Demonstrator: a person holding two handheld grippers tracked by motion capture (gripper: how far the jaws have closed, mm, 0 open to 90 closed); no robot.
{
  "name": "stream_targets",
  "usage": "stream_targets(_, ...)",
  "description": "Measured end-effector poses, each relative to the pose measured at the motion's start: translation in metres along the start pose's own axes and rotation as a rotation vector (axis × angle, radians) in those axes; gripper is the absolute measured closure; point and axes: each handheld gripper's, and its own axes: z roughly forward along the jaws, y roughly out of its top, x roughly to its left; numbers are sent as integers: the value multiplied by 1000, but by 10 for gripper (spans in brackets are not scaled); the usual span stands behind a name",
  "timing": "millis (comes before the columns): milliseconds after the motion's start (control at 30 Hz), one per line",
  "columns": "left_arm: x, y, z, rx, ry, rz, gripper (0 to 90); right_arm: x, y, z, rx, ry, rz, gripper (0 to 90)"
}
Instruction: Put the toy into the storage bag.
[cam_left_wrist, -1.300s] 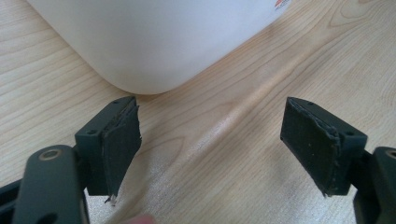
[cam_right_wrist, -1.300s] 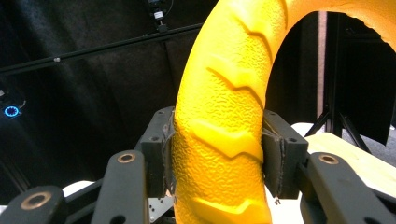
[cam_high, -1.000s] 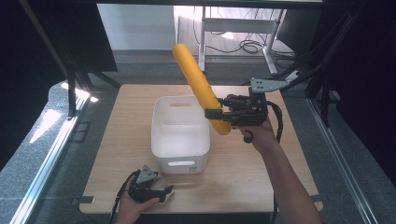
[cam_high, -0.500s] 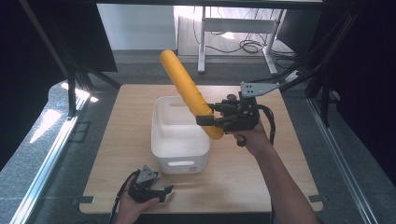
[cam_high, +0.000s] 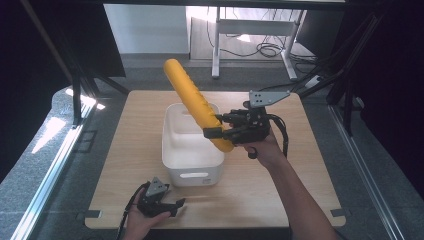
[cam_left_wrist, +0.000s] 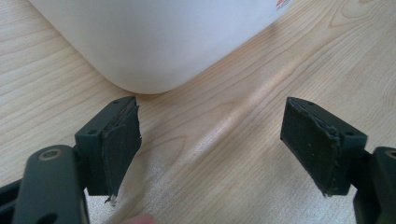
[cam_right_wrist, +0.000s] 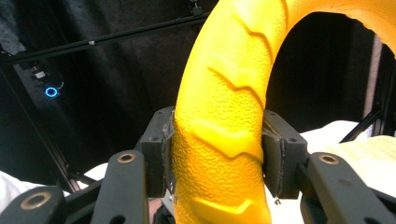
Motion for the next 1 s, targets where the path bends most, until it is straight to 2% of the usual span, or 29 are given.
stream_targets(1000,0,0,0,2,1,3,202,4,-12,20,57,59,2,516)
